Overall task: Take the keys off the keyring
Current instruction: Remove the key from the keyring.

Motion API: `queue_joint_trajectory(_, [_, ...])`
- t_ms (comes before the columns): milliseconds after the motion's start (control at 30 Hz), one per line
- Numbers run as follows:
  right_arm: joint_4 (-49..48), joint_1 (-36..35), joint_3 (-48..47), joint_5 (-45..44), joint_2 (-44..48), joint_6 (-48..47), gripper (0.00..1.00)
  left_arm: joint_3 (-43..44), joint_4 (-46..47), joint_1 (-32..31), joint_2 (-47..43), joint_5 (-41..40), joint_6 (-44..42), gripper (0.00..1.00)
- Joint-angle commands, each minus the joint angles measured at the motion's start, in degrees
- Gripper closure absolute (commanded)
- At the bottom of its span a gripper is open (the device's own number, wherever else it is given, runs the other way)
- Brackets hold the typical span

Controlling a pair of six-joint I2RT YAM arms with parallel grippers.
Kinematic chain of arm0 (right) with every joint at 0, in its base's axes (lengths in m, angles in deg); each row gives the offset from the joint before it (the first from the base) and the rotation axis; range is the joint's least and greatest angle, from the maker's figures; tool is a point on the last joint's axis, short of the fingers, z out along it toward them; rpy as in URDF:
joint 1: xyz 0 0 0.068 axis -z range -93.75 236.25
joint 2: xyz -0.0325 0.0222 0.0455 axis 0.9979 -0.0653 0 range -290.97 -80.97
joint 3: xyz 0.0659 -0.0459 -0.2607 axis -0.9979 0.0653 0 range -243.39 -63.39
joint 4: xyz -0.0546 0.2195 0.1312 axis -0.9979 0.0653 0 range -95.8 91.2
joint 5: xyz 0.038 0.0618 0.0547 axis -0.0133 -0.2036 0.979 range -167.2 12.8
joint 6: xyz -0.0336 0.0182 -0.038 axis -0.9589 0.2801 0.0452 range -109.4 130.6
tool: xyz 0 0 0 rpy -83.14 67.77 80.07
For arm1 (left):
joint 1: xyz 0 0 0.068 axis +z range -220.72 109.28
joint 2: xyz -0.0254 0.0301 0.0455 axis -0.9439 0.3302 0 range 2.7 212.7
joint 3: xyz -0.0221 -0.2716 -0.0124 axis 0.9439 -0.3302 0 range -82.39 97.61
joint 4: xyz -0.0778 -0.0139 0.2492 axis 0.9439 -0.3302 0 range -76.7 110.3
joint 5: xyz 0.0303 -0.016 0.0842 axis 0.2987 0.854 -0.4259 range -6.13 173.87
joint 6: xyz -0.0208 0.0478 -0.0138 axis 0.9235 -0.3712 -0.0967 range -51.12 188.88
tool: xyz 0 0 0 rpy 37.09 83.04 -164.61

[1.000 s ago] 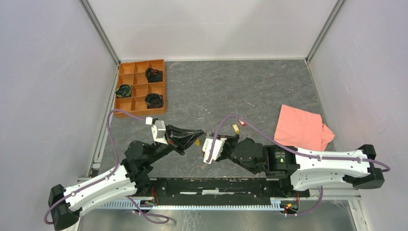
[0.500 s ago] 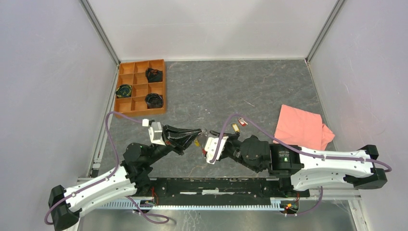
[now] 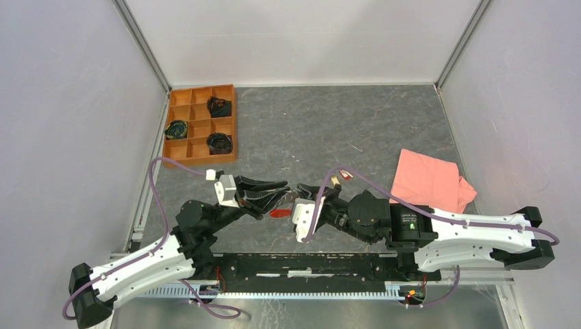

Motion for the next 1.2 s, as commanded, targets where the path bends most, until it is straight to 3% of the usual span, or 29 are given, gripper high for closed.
queue_joint_trajectory(0, [-3.1, 0.2, -3.0, 1.6, 1.8, -3.4, 1.0, 3.7, -0.3, 0.1, 1.2, 3.7, -4.4, 0.72])
queue_joint_trajectory(400, [-1.8, 0.2, -3.4, 1.7, 2.9, -5.4, 1.0, 8.1, -6.0, 0.1, 3.2, 11.8, -7.0, 0.7])
queue_joint_trajectory(1033, [-3.4, -1.1, -3.0, -2.9, 2.7, -9.0, 1.0, 14.1, -17.4, 0.1, 3.6, 14.7, -9.4, 0.7])
queue_joint_trajectory(1167, [-5.9, -1.4, 0.0, 0.3, 4.8, -11.8, 1.0, 14.4, -19.5, 0.1, 2.1, 13.6, -10.5, 0.7])
